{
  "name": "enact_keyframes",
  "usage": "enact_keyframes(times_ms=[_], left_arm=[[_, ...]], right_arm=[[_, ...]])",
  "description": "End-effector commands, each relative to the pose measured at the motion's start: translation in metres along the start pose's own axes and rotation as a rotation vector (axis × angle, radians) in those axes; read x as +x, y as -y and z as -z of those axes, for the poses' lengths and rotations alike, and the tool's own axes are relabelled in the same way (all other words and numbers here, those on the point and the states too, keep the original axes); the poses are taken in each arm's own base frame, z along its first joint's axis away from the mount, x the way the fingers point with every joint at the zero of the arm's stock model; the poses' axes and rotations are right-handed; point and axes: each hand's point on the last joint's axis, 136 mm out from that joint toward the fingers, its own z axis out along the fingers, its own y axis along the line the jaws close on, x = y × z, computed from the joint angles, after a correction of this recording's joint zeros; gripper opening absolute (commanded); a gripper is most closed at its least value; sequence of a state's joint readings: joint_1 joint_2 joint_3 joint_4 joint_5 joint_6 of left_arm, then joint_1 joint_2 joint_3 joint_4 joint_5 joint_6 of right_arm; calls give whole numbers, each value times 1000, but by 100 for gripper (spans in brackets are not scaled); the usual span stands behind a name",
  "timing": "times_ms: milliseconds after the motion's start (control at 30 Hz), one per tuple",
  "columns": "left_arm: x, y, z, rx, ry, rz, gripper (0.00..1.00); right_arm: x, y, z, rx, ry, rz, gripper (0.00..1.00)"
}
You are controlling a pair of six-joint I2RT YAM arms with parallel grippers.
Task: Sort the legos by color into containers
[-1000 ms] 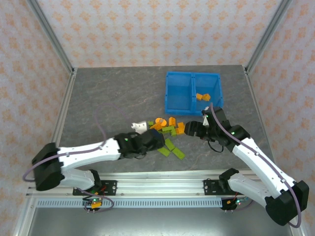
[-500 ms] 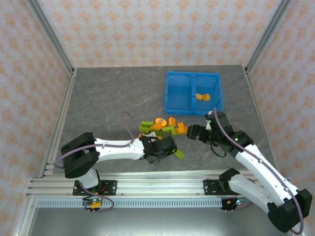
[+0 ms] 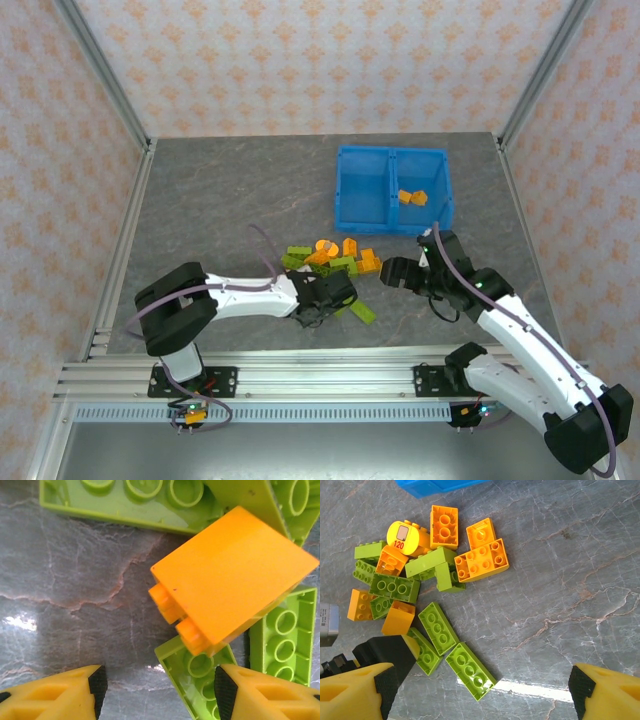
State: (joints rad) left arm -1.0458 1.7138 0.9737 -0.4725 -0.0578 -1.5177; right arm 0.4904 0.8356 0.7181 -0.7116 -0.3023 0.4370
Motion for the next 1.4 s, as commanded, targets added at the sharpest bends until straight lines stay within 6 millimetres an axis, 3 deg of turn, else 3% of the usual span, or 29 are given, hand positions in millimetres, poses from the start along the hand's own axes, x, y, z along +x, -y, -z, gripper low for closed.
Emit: enact_keyframes(times_ms=[0,200,333,533,667,800,1067,1233,1333,1367], left_arm=[[-15,1,-6,-9,57,-12,62],[-1,7,-26,8,-2,-18,61],[3,8,-35,-10,-17,-35,46],[-5,4,-36,-9,0,-17,32],[-12,2,-28,-14,23,-31,23],[-19,2,-17,-11,50,-48,16],[-38,10,22,22,114,-121,13],[-49,10,40,48,156,-134,4],[-56,18,52,81,190,-162,3],[-59,22,55,88,201,-169,8]], right_arm=[[5,10,-2,38,-4,-10,90],[4,9,-6,28,6,-34,90],[6,5,-2,12,-8,-34,90],[46,0,0,-74,-171,-45,88],[57,-1,5,-97,-201,-88,88],[48,1,12,-79,-153,-91,87],[34,-4,18,-83,-98,-102,88],[32,-5,19,-86,-89,-115,88],[31,-6,19,-87,-86,-120,88],[30,-6,19,-88,-83,-122,88]])
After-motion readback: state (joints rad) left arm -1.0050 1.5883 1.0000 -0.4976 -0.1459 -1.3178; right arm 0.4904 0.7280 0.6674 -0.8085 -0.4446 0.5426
